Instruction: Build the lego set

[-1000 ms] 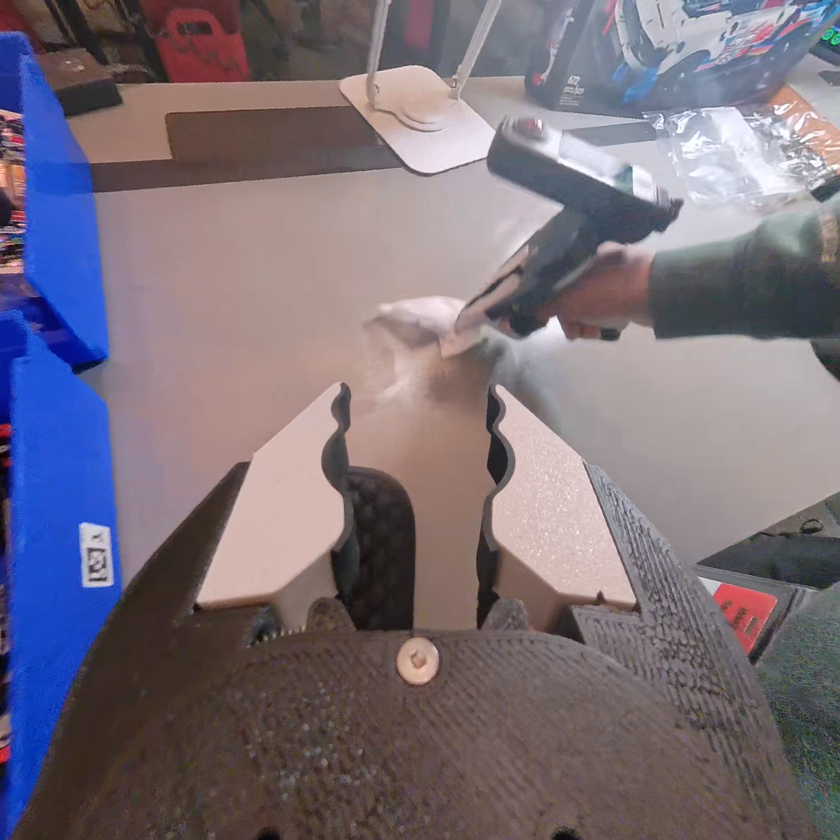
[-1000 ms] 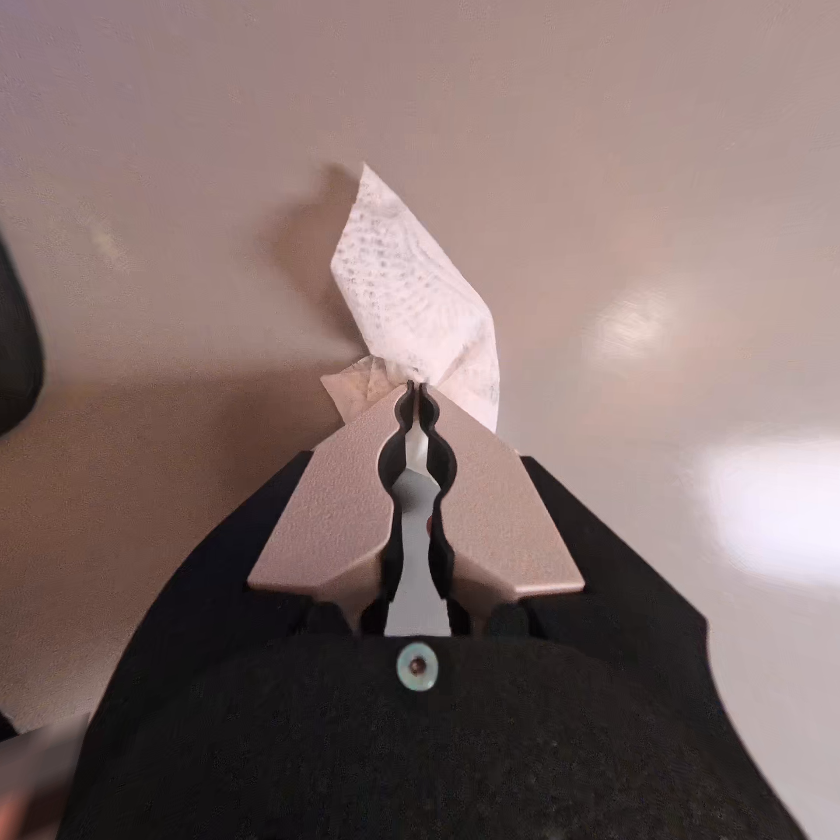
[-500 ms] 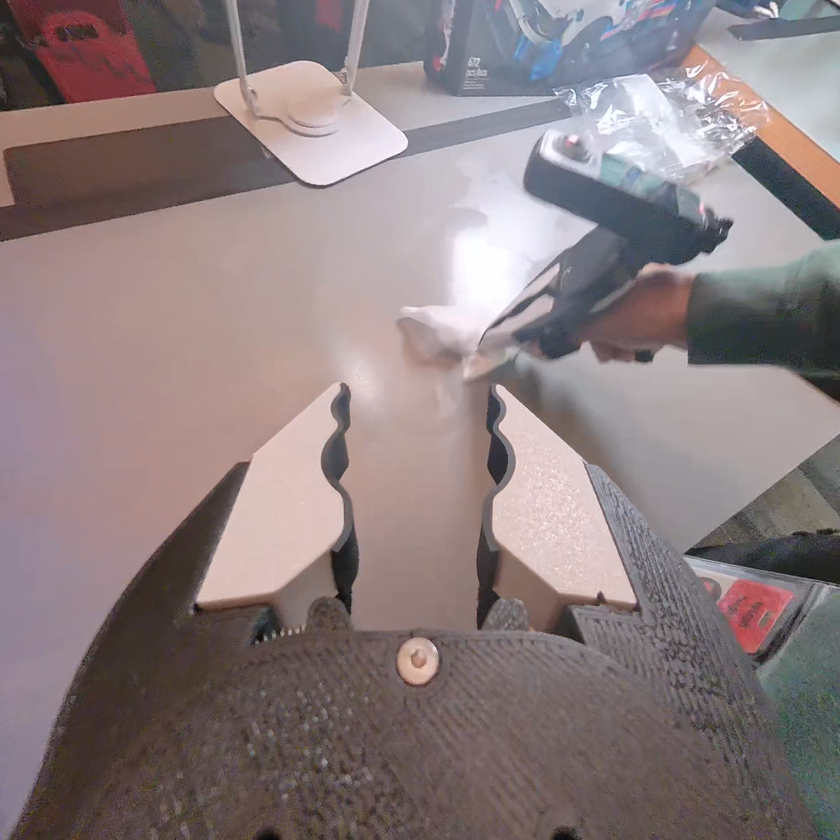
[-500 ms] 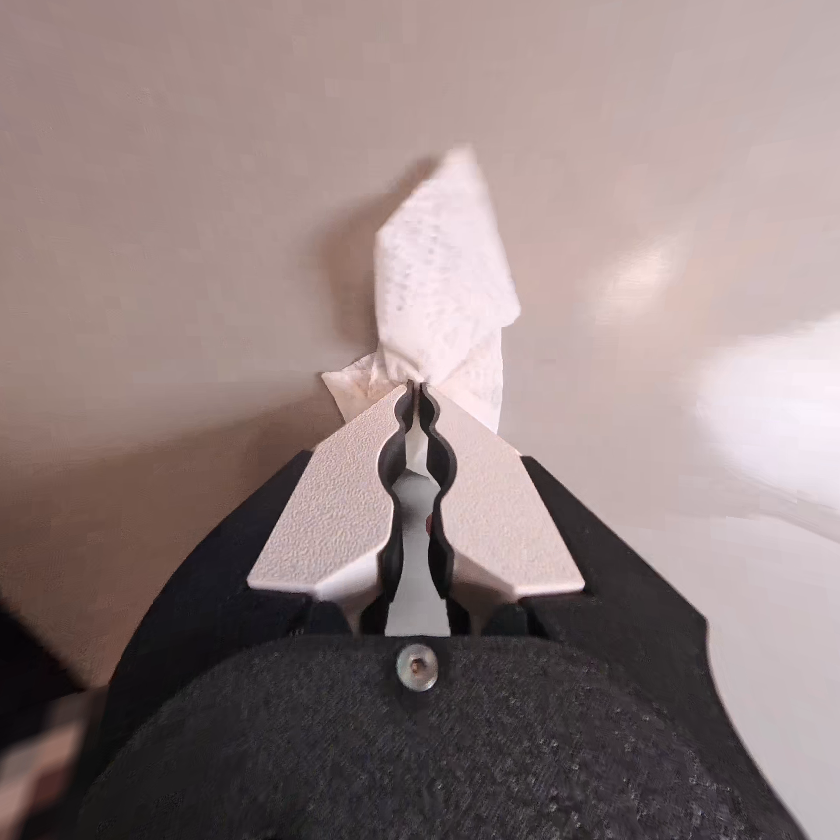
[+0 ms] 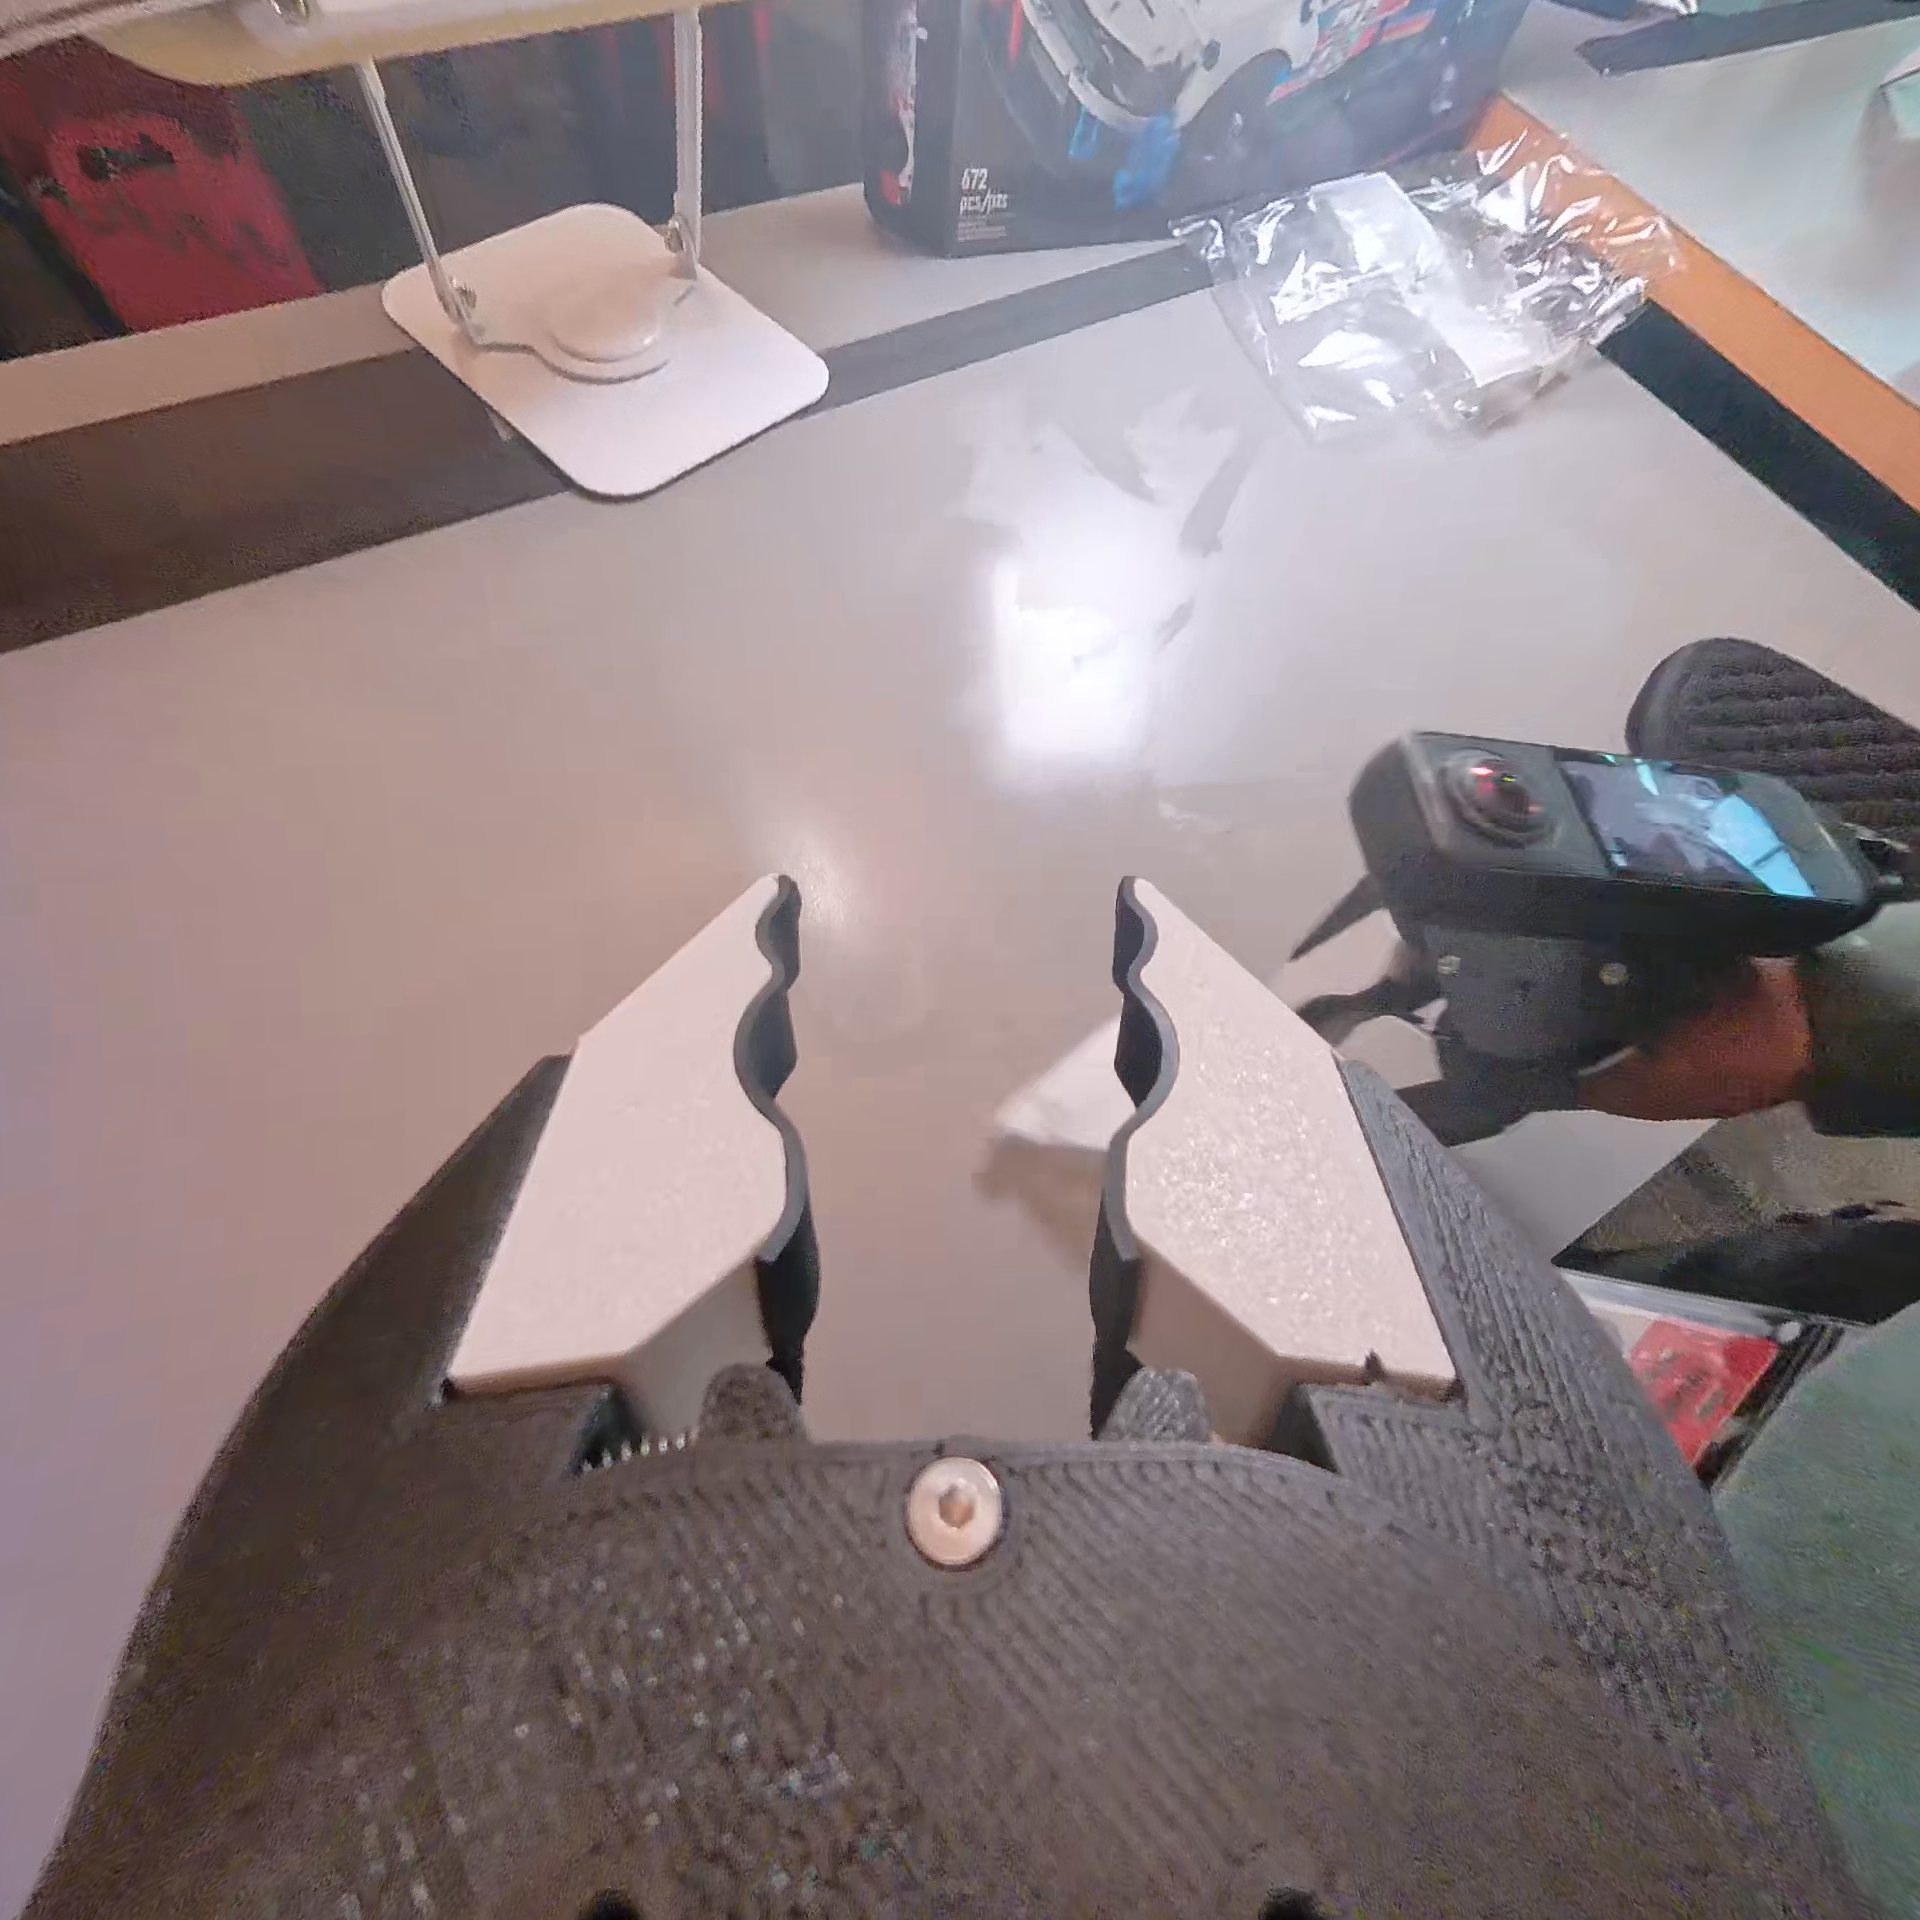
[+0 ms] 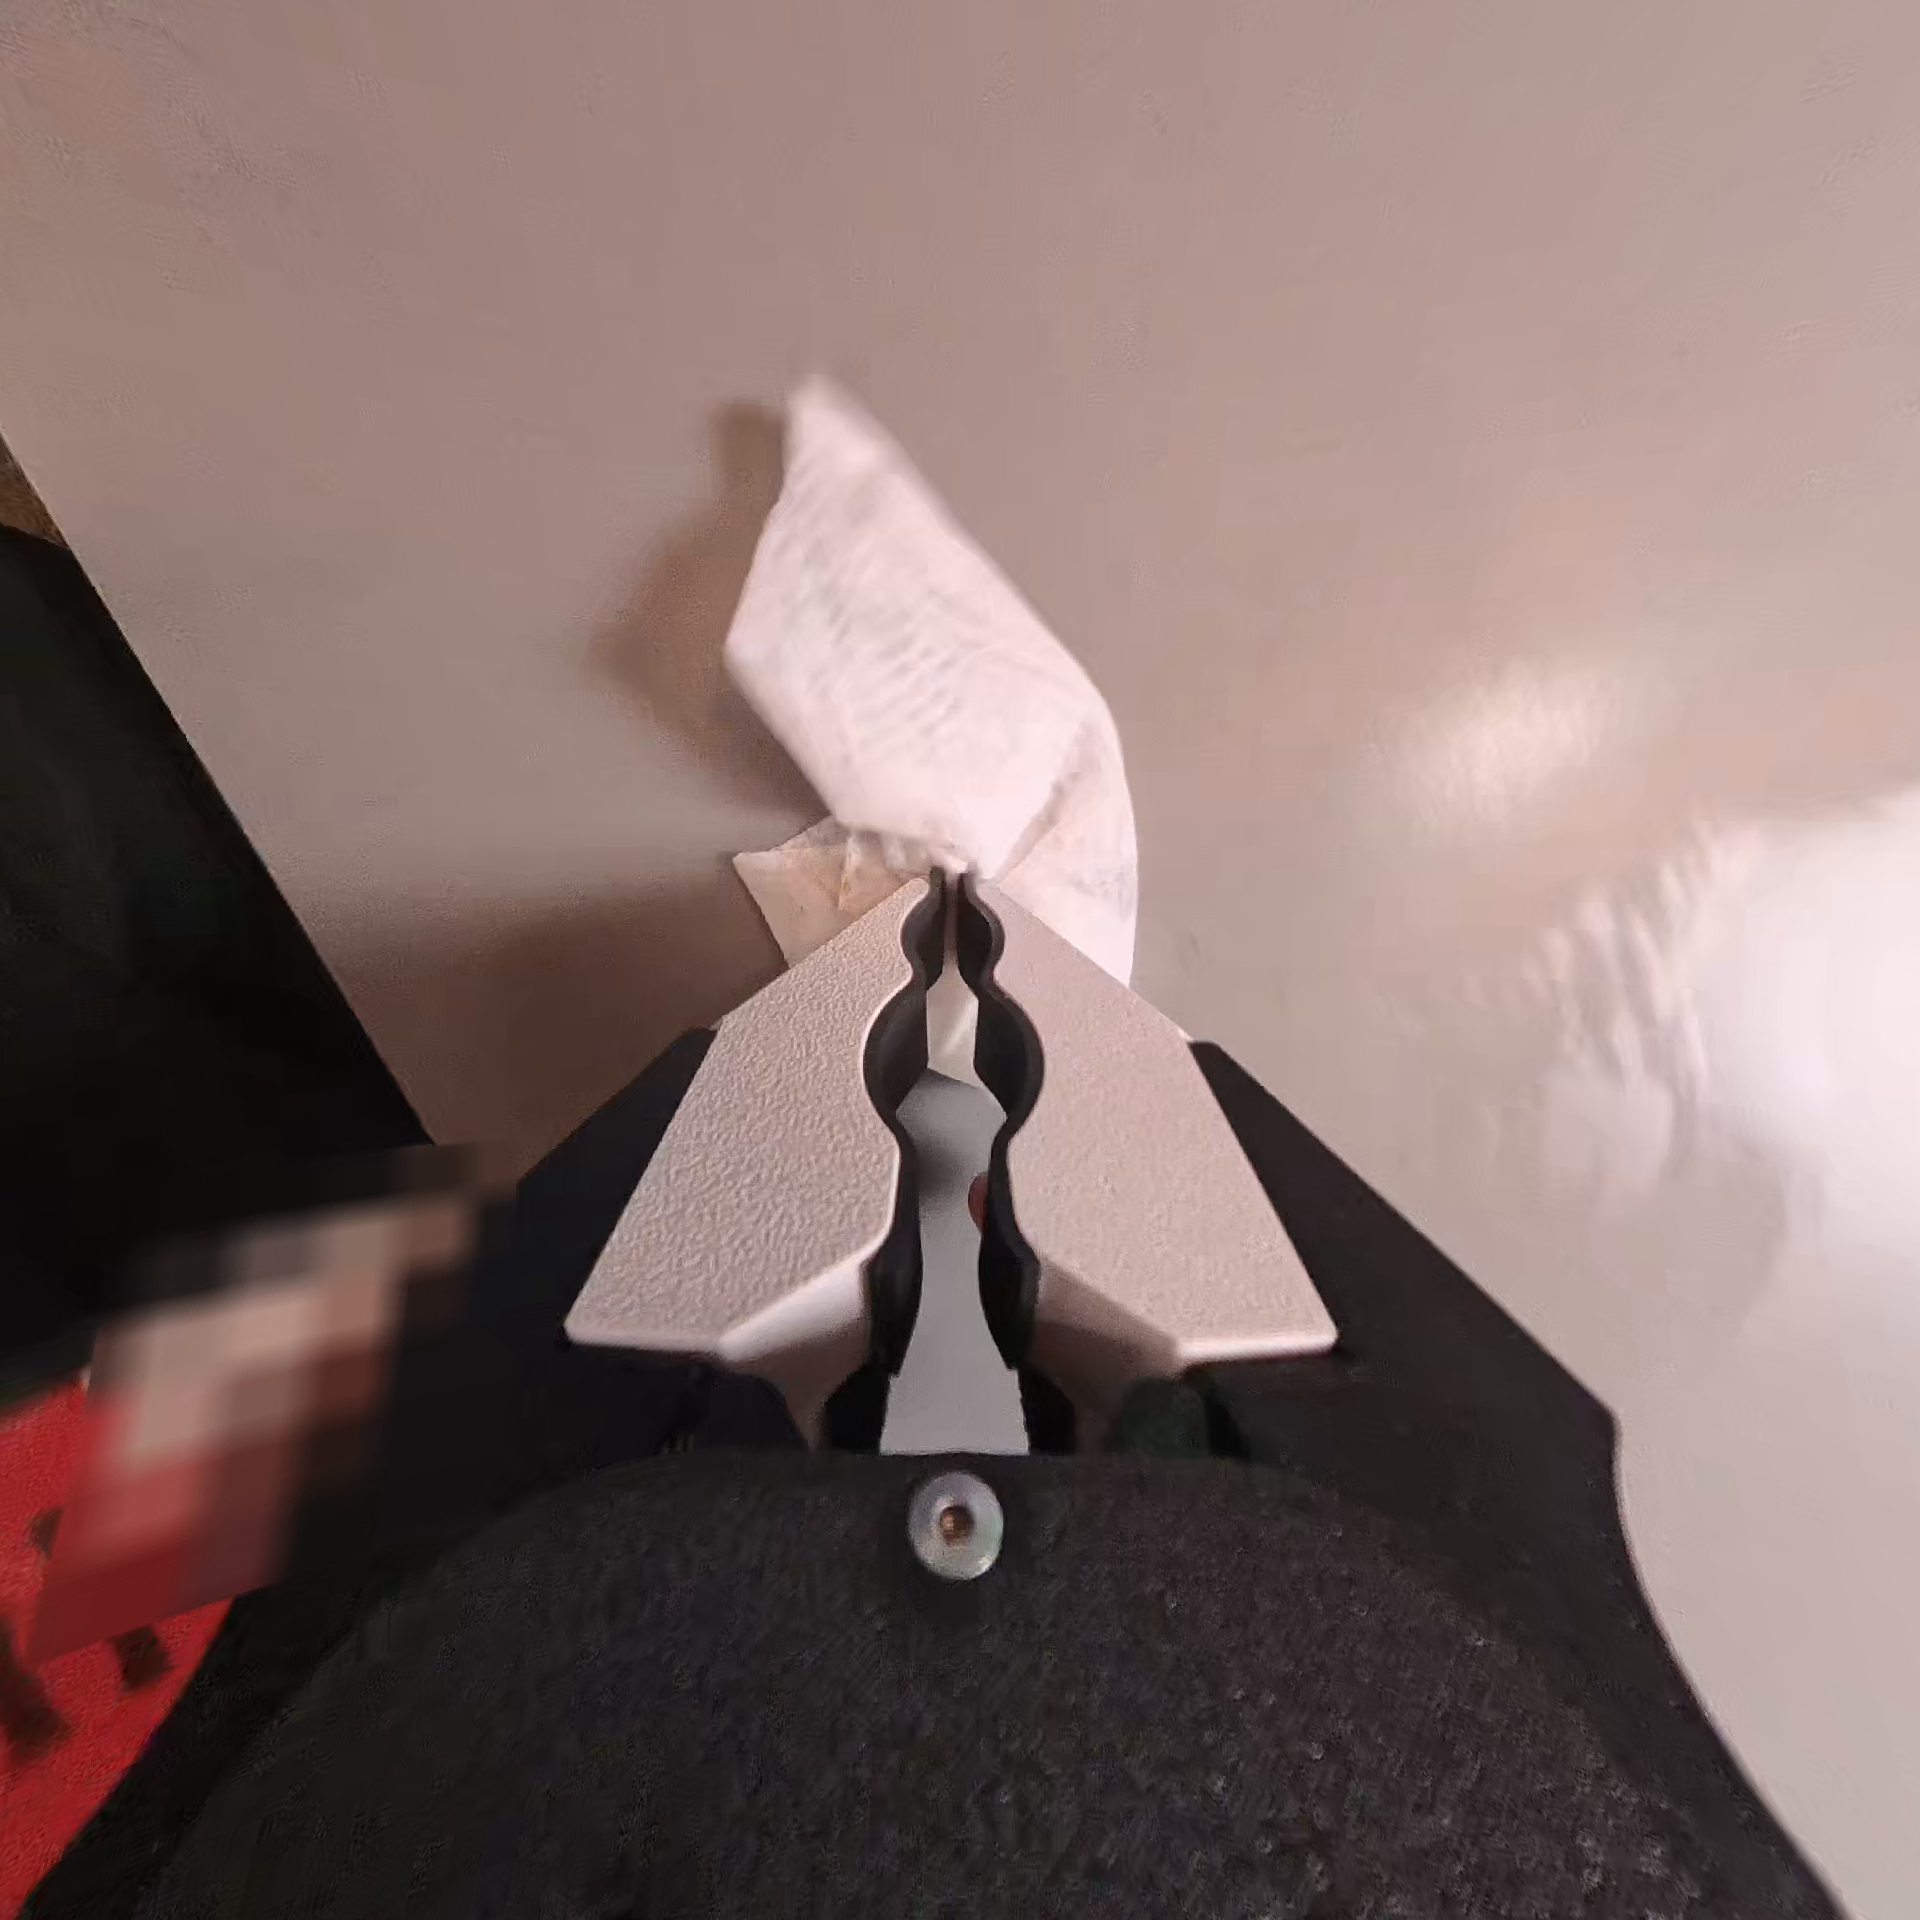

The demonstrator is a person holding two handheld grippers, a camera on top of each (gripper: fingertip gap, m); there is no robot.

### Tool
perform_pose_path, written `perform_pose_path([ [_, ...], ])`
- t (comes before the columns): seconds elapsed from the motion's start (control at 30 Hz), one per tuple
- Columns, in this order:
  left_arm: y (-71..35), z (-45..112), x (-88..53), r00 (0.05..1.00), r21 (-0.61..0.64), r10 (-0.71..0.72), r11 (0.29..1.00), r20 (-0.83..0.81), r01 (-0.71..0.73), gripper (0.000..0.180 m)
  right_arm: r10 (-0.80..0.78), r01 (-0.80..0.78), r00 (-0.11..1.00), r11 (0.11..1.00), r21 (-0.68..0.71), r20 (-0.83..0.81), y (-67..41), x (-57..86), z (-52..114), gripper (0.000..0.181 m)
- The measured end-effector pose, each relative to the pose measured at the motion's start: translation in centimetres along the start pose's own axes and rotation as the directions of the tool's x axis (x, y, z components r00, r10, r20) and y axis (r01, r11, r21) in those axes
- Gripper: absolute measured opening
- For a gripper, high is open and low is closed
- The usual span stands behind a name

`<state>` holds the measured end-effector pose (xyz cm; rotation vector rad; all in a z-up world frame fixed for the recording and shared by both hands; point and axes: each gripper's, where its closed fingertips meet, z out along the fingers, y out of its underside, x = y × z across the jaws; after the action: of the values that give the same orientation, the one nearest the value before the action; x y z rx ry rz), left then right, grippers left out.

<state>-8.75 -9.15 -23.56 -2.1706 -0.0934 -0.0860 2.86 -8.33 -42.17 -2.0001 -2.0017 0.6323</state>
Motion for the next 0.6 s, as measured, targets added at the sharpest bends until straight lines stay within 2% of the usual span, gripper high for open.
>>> perform_pose_path([
  [0.03, -0.2, -0.2, 0.1, 1.0, 0.008, -0.005, 1.0, 0.004, 0.005, 0.06, 0.054, -0.054, 0.998, 0.999, -0.001, -0.009, 0.9, 1.4, -0.7, 0.0],
  [0.17, 0.5, -0.3, 0.9, 1.0, 0.0, -0.015, 1.0, 0.008, 0.015, 0.059, 0.17, -0.167, 0.982, 0.985, 0.039, -0.081, -1.0, 5.9, -0.4, 0.0],
  [0.3, -0.1, -0.8, 1.4, 1.0, 0.014, 0.008, 1.0, 0.027, -0.008, 0.06, -0.011, 0.011, 1.0, 1.0, 0.021, -0.024, -0.3, 0.0, 0.2, 0.0],
  [0.43, 0.2, -1.7, 1.1, 0.999, 0.019, -0.004, 1.0, 0.049, 0.003, 0.059, 0.187, -0.183, 0.98, 0.982, 0.047, -0.074, 0.0, 5.1, -0.8, 0.0],
  [0.6, 0.7, -2.1, 1.4, 0.999, 0.009, 0.011, 1.0, 0.042, -0.011, 0.059, 0.056, -0.056, 0.998, 0.998, 0.034, -0.001, -0.5, -1.1, 0.4, 0.0],
])
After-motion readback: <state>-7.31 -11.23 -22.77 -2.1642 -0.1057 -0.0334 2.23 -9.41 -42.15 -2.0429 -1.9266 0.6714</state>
